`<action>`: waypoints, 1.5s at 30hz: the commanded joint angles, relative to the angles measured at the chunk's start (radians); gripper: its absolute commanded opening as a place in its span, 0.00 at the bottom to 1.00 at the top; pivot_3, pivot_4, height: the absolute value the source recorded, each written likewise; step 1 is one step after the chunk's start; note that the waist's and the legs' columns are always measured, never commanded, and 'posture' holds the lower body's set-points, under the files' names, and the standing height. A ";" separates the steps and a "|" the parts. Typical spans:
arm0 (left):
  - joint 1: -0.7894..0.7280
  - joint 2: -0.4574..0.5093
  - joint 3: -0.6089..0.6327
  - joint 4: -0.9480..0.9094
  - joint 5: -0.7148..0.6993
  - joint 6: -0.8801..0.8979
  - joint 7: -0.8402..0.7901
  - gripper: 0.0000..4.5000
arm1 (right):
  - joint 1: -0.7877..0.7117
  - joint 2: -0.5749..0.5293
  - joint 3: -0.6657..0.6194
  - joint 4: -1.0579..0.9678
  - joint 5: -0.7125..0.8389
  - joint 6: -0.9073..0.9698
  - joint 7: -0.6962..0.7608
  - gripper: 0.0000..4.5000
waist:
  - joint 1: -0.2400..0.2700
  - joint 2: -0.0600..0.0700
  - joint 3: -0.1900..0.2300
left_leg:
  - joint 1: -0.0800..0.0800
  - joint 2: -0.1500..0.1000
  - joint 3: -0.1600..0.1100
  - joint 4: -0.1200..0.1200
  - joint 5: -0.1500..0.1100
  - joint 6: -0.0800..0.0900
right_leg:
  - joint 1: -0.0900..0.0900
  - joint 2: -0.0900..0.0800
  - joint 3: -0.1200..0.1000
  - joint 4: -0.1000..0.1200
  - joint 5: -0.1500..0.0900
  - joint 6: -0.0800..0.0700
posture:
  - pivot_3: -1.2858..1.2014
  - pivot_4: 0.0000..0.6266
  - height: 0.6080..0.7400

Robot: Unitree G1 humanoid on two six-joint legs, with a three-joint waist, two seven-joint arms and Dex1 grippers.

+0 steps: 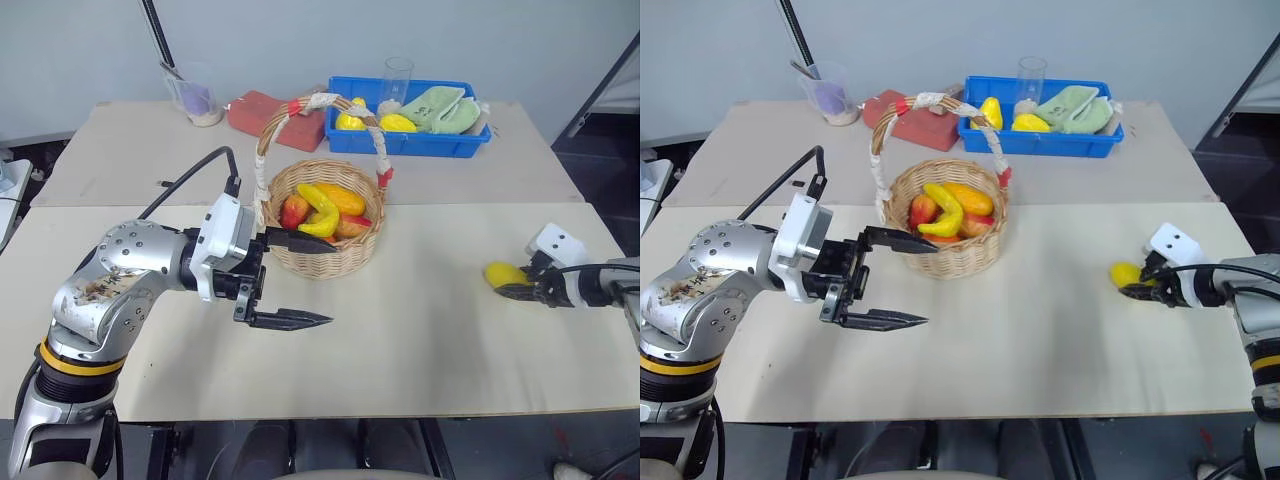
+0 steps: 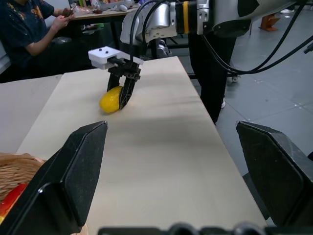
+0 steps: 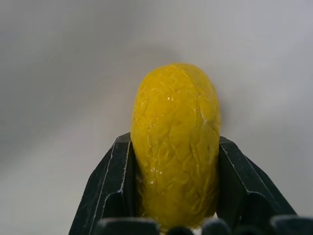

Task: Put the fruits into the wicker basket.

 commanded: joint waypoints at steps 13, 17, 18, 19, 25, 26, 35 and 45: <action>0.247 0.130 0.302 -0.022 0.016 -0.015 0.134 1.00 | -0.427 0.497 0.128 -0.551 0.297 0.449 -0.395 0.36 | 0.001 0.000 0.002 | 0.001 -0.001 -0.003 -0.001 0.000 0.000 | -0.002 -0.002 -0.002 0.009 0.000 0.000 | 0.52 0.24 1.00; 0.233 0.113 0.313 -0.051 -0.034 0.016 0.185 1.00 | -0.515 0.618 0.190 -0.343 0.186 0.321 -0.454 0.36 | 0.006 0.000 0.002 | -0.001 -0.002 -0.003 0.000 0.000 -0.001 | -0.003 -0.003 -0.002 0.010 0.000 0.000 | 0.52 0.24 1.00; 0.229 0.112 0.316 -0.054 -0.046 0.021 0.195 1.00 | -0.525 0.631 0.197 -0.307 0.162 0.290 -0.462 0.47 | 0.005 0.000 0.002 | -0.001 -0.003 -0.003 0.000 0.001 -0.002 | -0.003 -0.002 -0.002 0.010 0.000 0.000 | 0.52 0.24 1.00; 0.227 0.111 0.318 -0.056 -0.054 0.026 0.204 1.00 | -0.531 0.639 0.202 -0.283 0.142 0.262 -0.467 0.59 | 0.005 0.000 0.002 | -0.001 -0.003 -0.003 0.000 0.001 -0.002 | -0.003 -0.002 -0.002 0.011 0.000 0.000 | 0.52 0.24 1.00; 0.209 0.101 0.298 -0.061 -0.067 0.030 0.243 1.00 | -0.497 0.636 0.177 -0.343 0.143 0.257 -0.459 0.99 | -0.008 0.000 0.002 | -0.001 -0.002 -0.003 -0.001 0.001 -0.002 | -0.006 -0.001 -0.002 0.015 0.000 0.000 | 0.52 0.24 1.00; 0.203 0.098 0.293 -0.058 -0.068 0.030 0.246 1.00 | -0.473 0.613 0.168 -0.397 0.168 0.279 -0.435 0.99 | -0.009 0.000 0.002 | -0.001 -0.001 -0.003 -0.002 0.001 -0.002 | -0.006 0.000 -0.002 0.015 0.000 0.000 | 0.52 0.24 1.00; 0.147 0.082 0.249 -0.033 -0.072 0.031 0.249 1.00 | -0.256 0.434 -0.006 -0.629 0.271 0.331 -0.404 0.99 | -0.010 -0.001 0.002 | 0.000 -0.002 -0.003 -0.001 0.001 -0.001 | -0.003 -0.001 -0.002 0.013 0.000 0.000 | 0.52 0.24 1.00; 0.100 0.085 0.217 0.002 -0.056 0.018 0.224 1.00 | -0.345 0.592 -0.014 -0.269 0.121 0.112 -0.596 0.99 | -0.021 -0.001 0.002 | 0.001 -0.001 -0.002 -0.003 0.001 -0.002 | -0.004 0.001 -0.001 0.013 -0.001 -0.002 | 0.52 0.24 1.00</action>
